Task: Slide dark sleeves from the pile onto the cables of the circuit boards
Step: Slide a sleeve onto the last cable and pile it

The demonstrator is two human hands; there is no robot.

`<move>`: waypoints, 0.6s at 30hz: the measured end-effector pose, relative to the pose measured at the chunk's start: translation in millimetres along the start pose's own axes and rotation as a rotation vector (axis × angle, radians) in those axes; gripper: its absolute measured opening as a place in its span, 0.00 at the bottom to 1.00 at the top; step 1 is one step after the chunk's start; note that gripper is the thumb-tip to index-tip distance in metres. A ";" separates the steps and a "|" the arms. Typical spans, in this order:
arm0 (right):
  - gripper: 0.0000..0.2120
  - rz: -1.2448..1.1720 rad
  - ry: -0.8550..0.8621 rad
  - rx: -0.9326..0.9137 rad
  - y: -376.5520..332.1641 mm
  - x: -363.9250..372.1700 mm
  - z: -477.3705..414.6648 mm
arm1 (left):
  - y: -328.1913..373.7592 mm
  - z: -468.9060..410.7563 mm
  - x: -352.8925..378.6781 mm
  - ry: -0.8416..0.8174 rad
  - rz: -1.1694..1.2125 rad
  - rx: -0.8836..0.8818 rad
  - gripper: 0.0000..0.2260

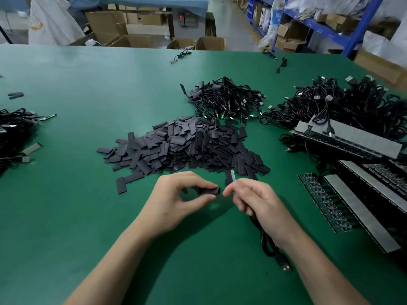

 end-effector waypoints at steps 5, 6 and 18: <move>0.21 0.104 0.020 -0.034 -1.9 -3.2 0.4 | -8.1 3.8 -1.1 0.019 0.011 -0.032 0.07; 0.19 0.148 0.008 -0.062 -3.3 -3.0 1.8 | -9.0 3.9 -1.4 0.026 0.011 -0.032 0.07; 0.18 0.318 -0.083 -0.120 -6.4 4.4 5.9 | -8.3 3.7 -0.8 0.058 -0.034 0.015 0.07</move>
Point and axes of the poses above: each hand's wrist, its own z-axis away from the middle knuckle, its own x-axis out of the palm, y = z × x, the point moved 5 cm from there along -z, towards the middle knuckle, and after that the axes turned 1 degree about -x, right-handed, at the moved point
